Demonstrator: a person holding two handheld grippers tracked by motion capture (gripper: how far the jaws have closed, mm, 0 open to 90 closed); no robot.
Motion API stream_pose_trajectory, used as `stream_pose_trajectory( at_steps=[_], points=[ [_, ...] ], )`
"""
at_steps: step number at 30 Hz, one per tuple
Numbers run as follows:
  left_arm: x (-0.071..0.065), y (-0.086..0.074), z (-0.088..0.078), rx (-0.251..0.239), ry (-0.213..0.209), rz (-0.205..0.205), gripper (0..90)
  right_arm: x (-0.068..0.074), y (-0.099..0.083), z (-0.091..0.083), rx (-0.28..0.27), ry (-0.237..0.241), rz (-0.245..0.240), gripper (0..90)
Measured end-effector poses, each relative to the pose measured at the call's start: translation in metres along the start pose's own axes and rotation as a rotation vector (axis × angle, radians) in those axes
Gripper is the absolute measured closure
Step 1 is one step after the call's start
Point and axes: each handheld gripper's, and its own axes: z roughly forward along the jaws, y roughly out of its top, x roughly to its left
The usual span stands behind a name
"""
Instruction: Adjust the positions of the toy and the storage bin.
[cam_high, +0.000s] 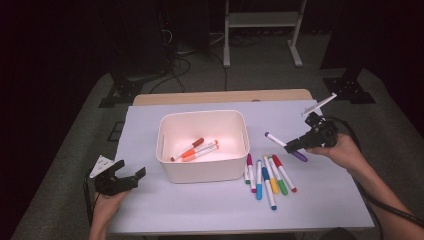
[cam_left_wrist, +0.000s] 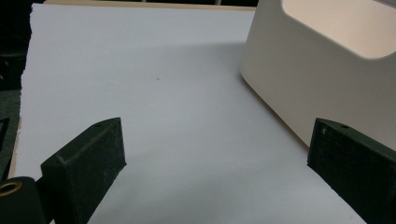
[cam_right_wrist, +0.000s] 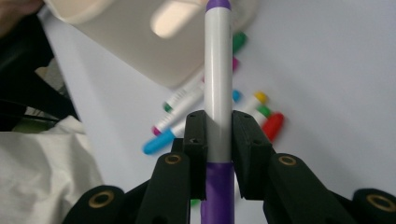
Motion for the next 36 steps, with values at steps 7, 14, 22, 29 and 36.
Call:
stream_pose_trajectory(
  at_steps=[7, 14, 22, 29, 36],
  points=[
    [0.001, 0.0, 0.0, -0.004, -0.004, -0.007, 2.8, 0.033, 0.045, -0.004, 0.008, 0.056, -0.099, 75.6],
    [0.001, 0.0, 0.001, -0.004, -0.01, -0.009, 2.8, 0.06, 0.086, 0.012, 0.056, 0.122, -0.169, 75.6],
    [0.002, 0.001, 0.002, -0.009, -0.014, -0.008, 2.8, 0.082, 0.126, 0.048, 0.128, 0.17, -0.25, 75.6],
    [0.003, 0.001, 0.001, -0.015, -0.017, -0.009, 2.8, 0.096, 0.151, 0.087, 0.187, 0.193, -0.305, 75.5],
    [0.003, 0.002, 0.0, -0.021, -0.018, -0.012, 2.9, 0.103, 0.166, 0.12, 0.251, 0.19, -0.344, 75.6]
  ],
)
